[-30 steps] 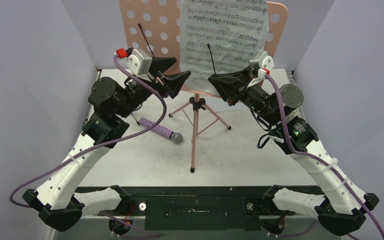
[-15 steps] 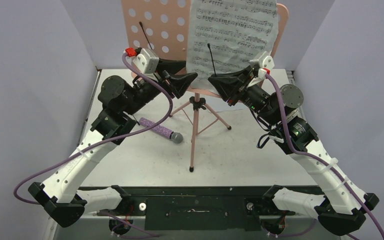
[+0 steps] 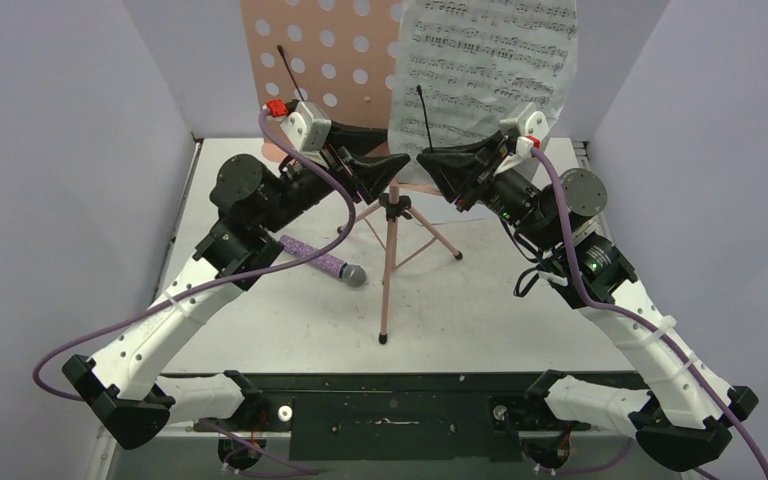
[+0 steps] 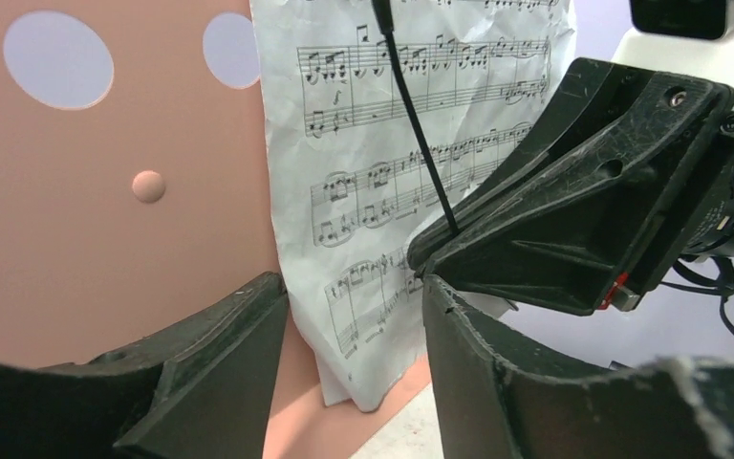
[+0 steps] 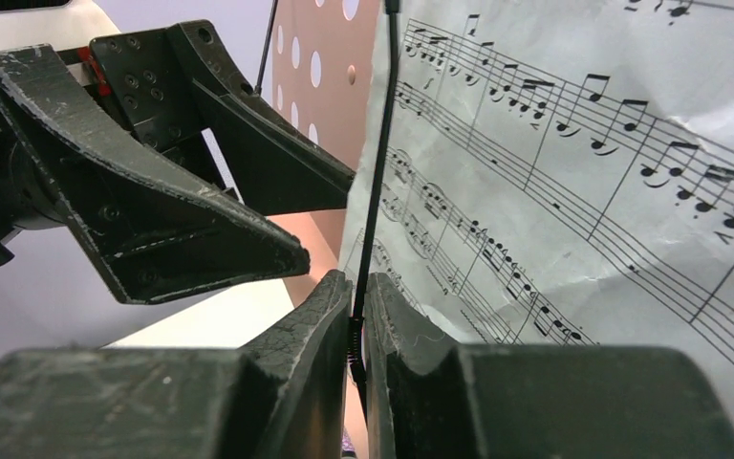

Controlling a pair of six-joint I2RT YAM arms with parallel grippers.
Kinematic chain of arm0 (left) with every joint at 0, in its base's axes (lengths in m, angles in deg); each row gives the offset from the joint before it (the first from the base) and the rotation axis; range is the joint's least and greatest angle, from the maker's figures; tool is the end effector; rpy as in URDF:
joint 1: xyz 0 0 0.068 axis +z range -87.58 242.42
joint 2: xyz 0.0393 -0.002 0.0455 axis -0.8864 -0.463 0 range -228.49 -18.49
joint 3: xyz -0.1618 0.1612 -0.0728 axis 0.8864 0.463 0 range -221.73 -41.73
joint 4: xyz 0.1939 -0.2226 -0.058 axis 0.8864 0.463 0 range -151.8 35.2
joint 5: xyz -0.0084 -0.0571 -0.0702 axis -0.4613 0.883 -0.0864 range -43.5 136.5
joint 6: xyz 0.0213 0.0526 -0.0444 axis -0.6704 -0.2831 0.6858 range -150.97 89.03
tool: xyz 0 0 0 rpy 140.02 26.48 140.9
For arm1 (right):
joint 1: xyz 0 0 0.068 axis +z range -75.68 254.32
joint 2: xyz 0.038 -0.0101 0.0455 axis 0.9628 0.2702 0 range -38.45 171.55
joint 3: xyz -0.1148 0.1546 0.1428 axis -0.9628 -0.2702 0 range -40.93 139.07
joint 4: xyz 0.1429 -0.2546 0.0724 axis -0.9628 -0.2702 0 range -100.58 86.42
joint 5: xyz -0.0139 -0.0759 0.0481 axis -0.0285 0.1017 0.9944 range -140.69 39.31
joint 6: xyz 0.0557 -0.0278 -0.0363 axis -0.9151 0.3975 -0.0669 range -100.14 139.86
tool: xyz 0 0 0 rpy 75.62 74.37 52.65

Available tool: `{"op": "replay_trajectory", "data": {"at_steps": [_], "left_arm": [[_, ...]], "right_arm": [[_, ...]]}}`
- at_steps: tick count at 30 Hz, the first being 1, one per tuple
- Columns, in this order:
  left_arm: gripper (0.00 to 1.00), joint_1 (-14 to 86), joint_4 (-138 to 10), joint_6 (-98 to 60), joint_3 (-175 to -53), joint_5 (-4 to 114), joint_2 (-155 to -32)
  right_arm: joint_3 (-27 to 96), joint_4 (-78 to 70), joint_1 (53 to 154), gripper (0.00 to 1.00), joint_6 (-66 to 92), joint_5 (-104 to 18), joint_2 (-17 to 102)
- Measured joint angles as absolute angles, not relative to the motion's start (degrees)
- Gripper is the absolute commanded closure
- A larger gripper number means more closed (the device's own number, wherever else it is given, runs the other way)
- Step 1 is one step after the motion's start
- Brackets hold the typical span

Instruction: Set up the instrument practice props

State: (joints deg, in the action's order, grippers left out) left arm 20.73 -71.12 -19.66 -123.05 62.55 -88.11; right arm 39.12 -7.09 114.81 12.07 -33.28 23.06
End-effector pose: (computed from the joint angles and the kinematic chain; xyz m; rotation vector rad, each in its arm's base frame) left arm 0.2363 -0.2325 0.4927 0.5758 1.1405 -0.9707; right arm 0.2086 0.2015 0.4974 -0.6392 1.2208 0.9094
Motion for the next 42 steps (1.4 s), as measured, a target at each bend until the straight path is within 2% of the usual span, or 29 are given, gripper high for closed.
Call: {"op": "replay_trajectory", "data": {"at_steps": [4,11,18,20,22,31,42], "left_arm": [[0.39,20.4,-71.1,-20.1,-122.1,61.7,-87.6],[0.32,20.5,-71.0,-21.3,-121.7,59.6,-86.0],[0.08,20.5,-70.9,-22.4,-119.9,58.1,-83.8],[0.03,20.5,-71.0,-22.6,-119.1,58.1,-83.0],[0.04,20.5,-71.1,-22.6,-117.8,58.4,-81.9],[0.04,20.5,-76.8,-19.1,-109.6,64.4,-75.9],[0.04,20.5,-85.1,-16.6,-91.1,71.9,-63.0]], "right_arm": [[39.1,-6.9,114.8,0.72,11.9,-33.9,23.1],[39.1,-4.0,114.8,0.29,11.3,-34.2,22.5],[38.9,-2.9,114.8,0.01,11.5,-35.0,20.8],[38.7,-2.7,114.8,0.08,11.4,-35.1,20.0],[38.7,-2.6,114.8,0.10,11.4,-35.3,19.5],[36.7,-0.2,114.8,0.10,11.1,-33.6,17.7],[30.8,0.6,114.8,0.10,10.6,-18.3,17.1]]}}
